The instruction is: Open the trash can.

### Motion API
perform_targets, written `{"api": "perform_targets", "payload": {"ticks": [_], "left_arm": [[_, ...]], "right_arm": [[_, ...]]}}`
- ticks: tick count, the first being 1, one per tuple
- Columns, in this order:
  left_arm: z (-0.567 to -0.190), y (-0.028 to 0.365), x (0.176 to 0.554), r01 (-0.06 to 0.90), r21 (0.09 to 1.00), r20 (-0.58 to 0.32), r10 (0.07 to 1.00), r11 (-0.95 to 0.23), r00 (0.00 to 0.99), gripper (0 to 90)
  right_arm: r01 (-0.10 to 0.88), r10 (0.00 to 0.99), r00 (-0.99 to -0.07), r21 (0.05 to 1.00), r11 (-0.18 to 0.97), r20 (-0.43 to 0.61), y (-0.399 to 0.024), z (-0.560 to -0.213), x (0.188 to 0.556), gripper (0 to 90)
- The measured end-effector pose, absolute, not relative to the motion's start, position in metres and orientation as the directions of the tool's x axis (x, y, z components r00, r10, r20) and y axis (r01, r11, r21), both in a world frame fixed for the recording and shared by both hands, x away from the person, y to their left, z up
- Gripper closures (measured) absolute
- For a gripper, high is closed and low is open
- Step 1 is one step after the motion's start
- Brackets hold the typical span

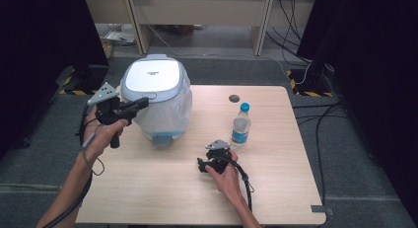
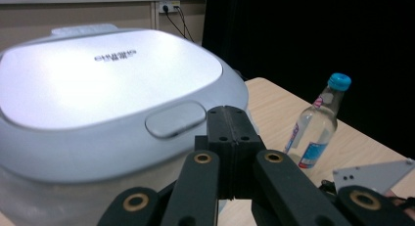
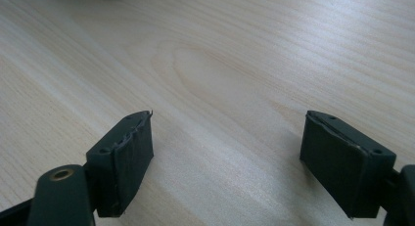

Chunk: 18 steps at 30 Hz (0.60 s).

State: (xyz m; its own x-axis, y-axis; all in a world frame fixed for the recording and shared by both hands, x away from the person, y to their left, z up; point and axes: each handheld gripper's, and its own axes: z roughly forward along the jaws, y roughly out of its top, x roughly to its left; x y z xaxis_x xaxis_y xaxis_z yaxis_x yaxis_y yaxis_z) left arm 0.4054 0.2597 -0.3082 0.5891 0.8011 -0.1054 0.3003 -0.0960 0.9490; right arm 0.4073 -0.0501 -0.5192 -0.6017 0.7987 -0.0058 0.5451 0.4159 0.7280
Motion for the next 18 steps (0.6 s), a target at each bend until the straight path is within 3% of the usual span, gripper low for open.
{"api": "perform_targets", "payload": {"ticks": [18], "left_arm": [[-0.31,0.255,0.436,0.314,0.941,-0.072,0.833,-0.126,0.548,89.5]], "right_arm": [[0.544,0.799,-0.602,0.729,0.415,-0.005,-0.05,-0.519,0.407,19.7]]}}
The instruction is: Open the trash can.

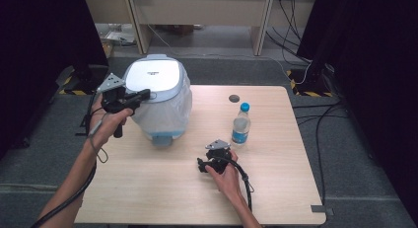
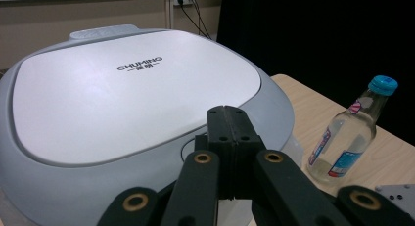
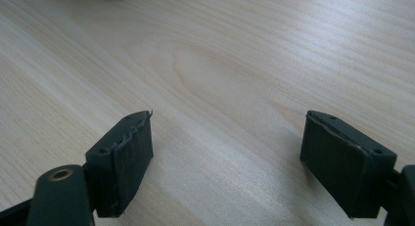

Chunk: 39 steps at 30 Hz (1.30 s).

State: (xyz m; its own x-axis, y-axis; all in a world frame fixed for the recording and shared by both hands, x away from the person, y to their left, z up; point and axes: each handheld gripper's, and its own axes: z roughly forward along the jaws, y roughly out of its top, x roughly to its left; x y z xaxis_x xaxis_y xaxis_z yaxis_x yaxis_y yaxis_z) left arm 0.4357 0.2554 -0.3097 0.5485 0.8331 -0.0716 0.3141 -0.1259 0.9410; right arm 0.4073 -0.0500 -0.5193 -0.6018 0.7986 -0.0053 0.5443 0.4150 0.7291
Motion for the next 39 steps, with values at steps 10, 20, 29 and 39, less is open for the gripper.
{"api": "perform_targets", "payload": {"ticks": [10,20,29,39], "left_arm": [[-0.314,0.244,0.434,0.293,0.943,-0.036,0.828,-0.156,0.559,89.7],[-0.318,0.245,0.433,0.281,0.95,-0.045,0.831,-0.137,0.555,89.8],[-0.322,0.249,0.434,0.293,0.953,-0.108,0.822,-0.073,0.559,89.9],[-0.321,0.248,0.434,0.292,0.953,-0.097,0.825,-0.085,0.557,89.9]], "right_arm": [[0.544,0.799,-0.601,0.729,0.415,-0.006,-0.05,-0.519,0.407,19.5],[0.545,0.8,-0.6,0.729,0.414,-0.006,-0.05,-0.519,0.407,19.3],[0.548,0.802,-0.597,0.727,0.414,-0.007,-0.049,-0.519,0.407,18.9],[0.553,0.807,-0.591,0.726,0.408,-0.003,-0.049,-0.52,0.406,18.5]]}}
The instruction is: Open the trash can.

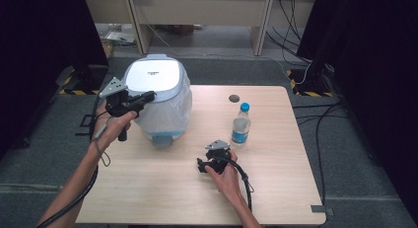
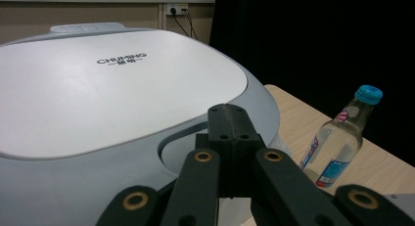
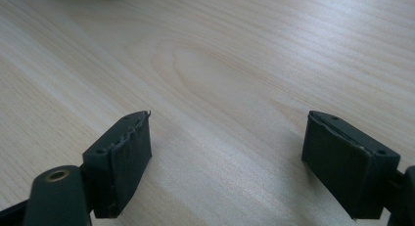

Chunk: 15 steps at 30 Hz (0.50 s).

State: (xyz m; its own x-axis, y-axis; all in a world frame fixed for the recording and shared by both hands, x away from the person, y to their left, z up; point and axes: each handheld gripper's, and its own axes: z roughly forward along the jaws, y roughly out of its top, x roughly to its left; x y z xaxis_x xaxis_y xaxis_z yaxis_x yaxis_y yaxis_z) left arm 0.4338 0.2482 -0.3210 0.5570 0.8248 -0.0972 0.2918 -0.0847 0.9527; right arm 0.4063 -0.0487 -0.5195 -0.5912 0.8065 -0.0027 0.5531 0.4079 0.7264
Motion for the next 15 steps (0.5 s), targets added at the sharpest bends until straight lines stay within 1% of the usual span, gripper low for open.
{"api": "perform_targets", "payload": {"ticks": [4,7,9,15], "left_arm": [[-0.315,0.248,0.435,0.316,0.943,-0.096,0.828,-0.102,0.553,89.8],[-0.309,0.25,0.436,0.316,0.94,-0.06,0.844,-0.132,0.533,89.6],[-0.308,0.252,0.438,0.331,0.936,-0.081,0.838,-0.122,0.54,89.6],[-0.309,0.253,0.438,0.336,0.933,-0.079,0.834,-0.131,0.546,89.6]], "right_arm": [[0.548,0.802,-0.597,0.727,0.413,-0.006,-0.049,-0.519,0.407,18.2],[0.547,0.802,-0.598,0.727,0.414,-0.007,-0.049,-0.519,0.407,18.2],[0.547,0.803,-0.597,0.728,0.412,-0.005,-0.049,-0.52,0.407,18.1],[0.548,0.803,-0.597,0.728,0.412,-0.005,-0.049,-0.52,0.407,18.1]]}}
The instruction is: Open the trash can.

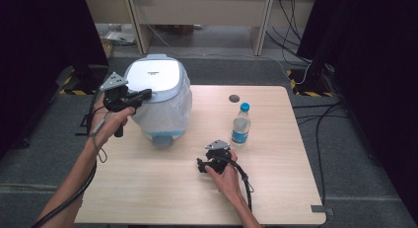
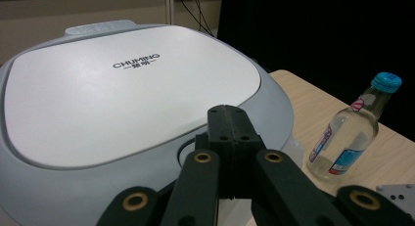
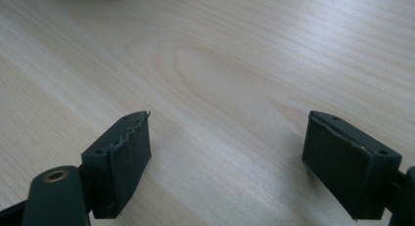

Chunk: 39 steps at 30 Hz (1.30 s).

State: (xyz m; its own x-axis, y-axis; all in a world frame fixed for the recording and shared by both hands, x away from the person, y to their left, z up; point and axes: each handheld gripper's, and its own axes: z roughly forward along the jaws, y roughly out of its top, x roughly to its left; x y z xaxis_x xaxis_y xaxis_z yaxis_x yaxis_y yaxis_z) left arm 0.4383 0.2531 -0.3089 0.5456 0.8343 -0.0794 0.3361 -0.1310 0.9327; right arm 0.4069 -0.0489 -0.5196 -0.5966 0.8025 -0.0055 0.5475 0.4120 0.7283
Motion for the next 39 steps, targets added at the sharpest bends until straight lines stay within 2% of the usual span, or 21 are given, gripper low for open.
{"api": "perform_targets", "payload": {"ticks": [11,15,19,22,23,29,34,39], "left_arm": [[-0.317,0.251,0.435,0.305,0.946,-0.08,0.832,-0.11,0.548,89.8],[-0.319,0.252,0.435,0.311,0.946,-0.106,0.831,-0.085,0.547,89.9],[-0.316,0.249,0.435,0.303,0.943,-0.056,0.837,-0.134,0.544,89.8],[-0.314,0.251,0.433,0.317,0.94,-0.072,0.832,-0.127,0.55,89.4],[-0.312,0.253,0.432,0.33,0.937,-0.099,0.824,-0.11,0.558,88.4],[-0.312,0.254,0.427,0.325,0.94,-0.108,0.812,-0.104,0.573,77.0],[-0.309,0.252,0.415,0.29,0.952,-0.103,0.793,-0.096,0.601,64.1],[-0.319,0.255,0.402,0.305,0.949,-0.125,0.787,-0.084,0.604,52.4]], "right_arm": [[0.55,0.804,-0.595,0.728,0.41,-0.004,-0.049,-0.52,0.407,18.1],[0.548,0.802,-0.597,0.727,0.413,-0.006,-0.049,-0.52,0.407,18.1],[0.548,0.802,-0.597,0.727,0.414,-0.008,-0.049,-0.52,0.407,18.0],[0.547,0.802,-0.598,0.728,0.413,-0.006,-0.049,-0.52,0.407,17.8],[0.549,0.803,-0.596,0.728,0.411,-0.004,-0.049,-0.52,0.407,17.8],[0.548,0.801,-0.599,0.726,0.415,-0.006,-0.049,-0.519,0.407,17.4],[0.548,0.799,-0.601,0.726,0.415,-0.004,-0.049,-0.519,0.408,17.4],[0.547,0.798,-0.602,0.726,0.417,-0.004,-0.049,-0.519,0.408,17.4]]}}
